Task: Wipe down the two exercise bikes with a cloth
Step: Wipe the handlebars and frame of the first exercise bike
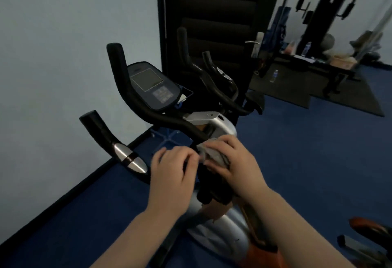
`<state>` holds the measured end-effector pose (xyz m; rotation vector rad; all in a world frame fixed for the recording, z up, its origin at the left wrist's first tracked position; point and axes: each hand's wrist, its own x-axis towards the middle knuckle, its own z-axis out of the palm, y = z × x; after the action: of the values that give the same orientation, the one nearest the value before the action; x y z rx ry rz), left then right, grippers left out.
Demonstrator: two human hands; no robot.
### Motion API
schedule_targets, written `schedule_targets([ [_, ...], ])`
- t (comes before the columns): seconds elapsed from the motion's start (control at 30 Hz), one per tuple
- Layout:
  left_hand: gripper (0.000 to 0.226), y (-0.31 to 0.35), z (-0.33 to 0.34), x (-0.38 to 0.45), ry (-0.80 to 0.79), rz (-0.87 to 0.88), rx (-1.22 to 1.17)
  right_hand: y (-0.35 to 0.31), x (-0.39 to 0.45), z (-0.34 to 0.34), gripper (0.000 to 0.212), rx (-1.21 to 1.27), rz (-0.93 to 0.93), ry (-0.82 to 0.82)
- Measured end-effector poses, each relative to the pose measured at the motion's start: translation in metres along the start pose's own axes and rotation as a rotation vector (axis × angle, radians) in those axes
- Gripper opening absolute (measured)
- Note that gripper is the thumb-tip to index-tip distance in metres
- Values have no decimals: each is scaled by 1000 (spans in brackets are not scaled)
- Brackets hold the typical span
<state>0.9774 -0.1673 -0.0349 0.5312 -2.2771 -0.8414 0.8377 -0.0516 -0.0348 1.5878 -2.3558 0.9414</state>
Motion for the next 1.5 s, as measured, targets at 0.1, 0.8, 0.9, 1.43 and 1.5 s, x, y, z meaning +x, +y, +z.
schedule_targets([
  [0.1, 21, 13, 12, -7, 9, -94, -156, 30, -25, -5, 57, -27, -105, -20],
  [0.8, 24, 36, 74, -26, 286, -463, -298, 31, 10, 8, 21, 431, 152, -53],
  [0.9, 24, 34, 74, -27, 285, -486, -296, 30, -15, 17, 19, 572, 206, 83],
  [1.43, 29, 36, 73, -27, 254, -471, -307, 38, -20, 16, 39, 509, 196, 21],
  [1.5, 30, 35, 73, -27, 261, -466, -307, 45, -1, 7, 35, 445, 181, -130],
])
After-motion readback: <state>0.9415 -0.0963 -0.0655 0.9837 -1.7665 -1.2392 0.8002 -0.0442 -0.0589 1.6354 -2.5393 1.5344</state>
